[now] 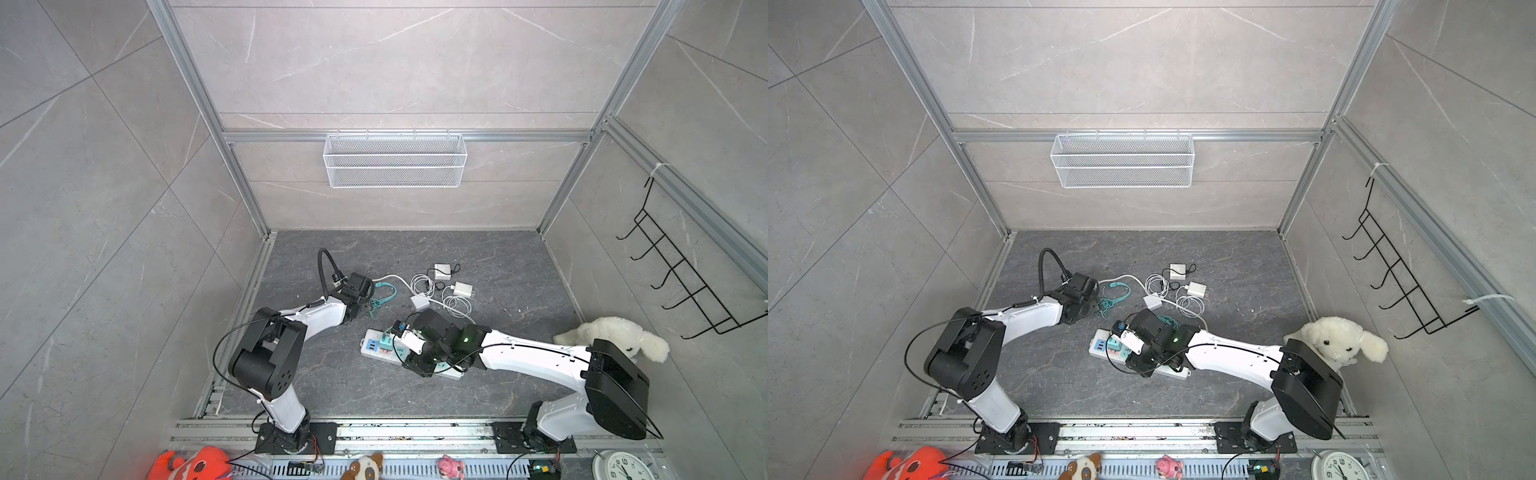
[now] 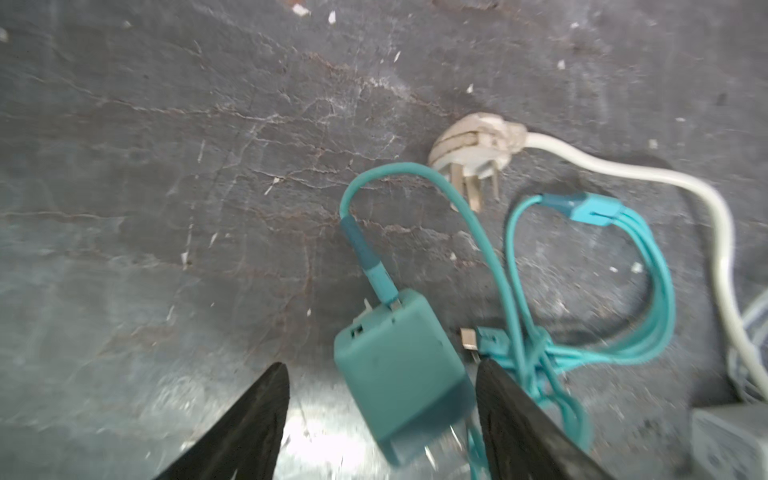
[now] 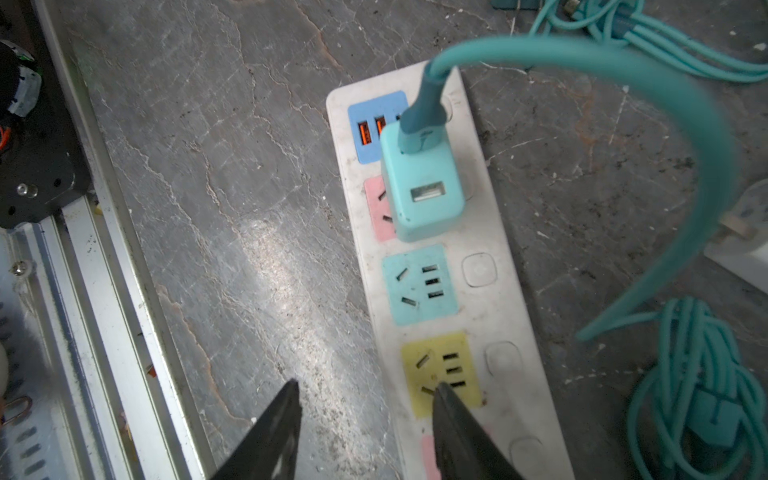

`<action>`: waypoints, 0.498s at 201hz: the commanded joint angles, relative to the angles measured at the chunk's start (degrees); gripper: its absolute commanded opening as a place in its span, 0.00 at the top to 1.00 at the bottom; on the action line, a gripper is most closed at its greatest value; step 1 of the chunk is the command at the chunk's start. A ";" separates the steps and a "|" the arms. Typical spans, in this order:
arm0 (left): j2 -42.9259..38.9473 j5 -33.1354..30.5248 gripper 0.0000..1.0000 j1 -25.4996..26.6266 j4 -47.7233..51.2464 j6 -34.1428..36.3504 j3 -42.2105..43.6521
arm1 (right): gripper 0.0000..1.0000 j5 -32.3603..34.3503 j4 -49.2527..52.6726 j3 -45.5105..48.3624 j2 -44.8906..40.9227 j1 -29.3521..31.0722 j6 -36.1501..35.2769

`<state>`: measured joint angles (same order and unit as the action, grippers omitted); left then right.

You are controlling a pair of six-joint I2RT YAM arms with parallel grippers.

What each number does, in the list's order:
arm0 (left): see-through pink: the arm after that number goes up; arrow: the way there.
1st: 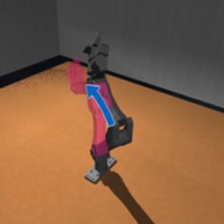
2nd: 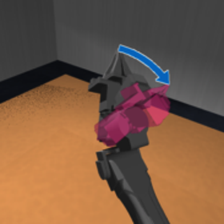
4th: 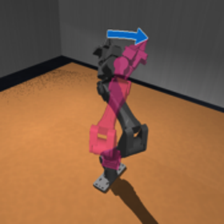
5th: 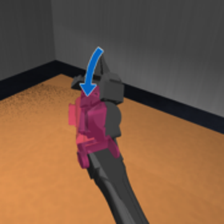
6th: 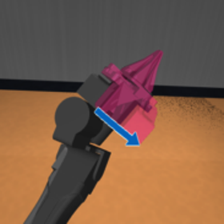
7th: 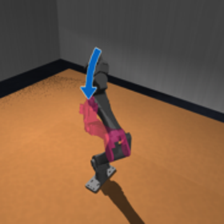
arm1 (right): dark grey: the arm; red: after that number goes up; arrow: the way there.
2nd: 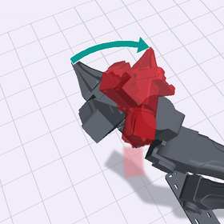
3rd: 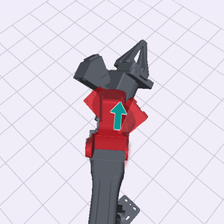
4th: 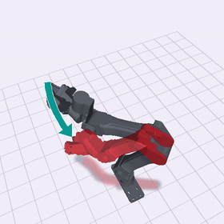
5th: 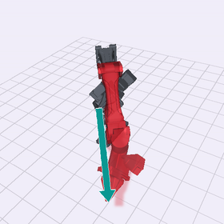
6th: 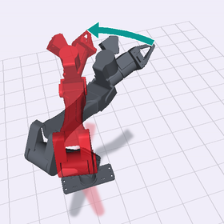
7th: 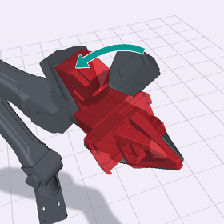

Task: Insert the plug
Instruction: 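Open the right gripper off the charger while the left gripper reaches for another charger, then close the left gripper on the second teal charger and lift it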

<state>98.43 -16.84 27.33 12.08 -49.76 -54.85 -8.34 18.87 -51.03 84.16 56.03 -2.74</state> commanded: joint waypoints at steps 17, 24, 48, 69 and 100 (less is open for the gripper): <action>2.31 1.02 0.30 -1.23 -0.94 -1.88 -1.89 | 0.47 0.43 -1.55 1.28 -2.37 -0.58 -0.05; 2.51 1.10 0.31 -1.28 -0.51 -1.77 -2.17 | 0.47 0.43 -1.72 1.45 -2.23 -0.55 0.02; 1.73 1.42 0.32 -1.24 1.51 -0.96 -1.99 | 0.47 0.43 -1.82 1.21 -1.43 -0.57 0.18; -0.12 0.79 0.33 -1.24 3.39 0.12 -0.78 | 0.47 0.25 -2.26 0.95 -1.28 -0.58 0.46; -1.91 0.77 0.33 -1.25 4.66 0.80 1.22 | 0.47 0.08 -2.12 0.68 -1.29 -0.57 0.61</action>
<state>99.63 -15.94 26.30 13.65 -50.11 -54.89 -8.36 17.47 -50.46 83.00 55.59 -2.72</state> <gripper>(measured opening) 0.674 0.532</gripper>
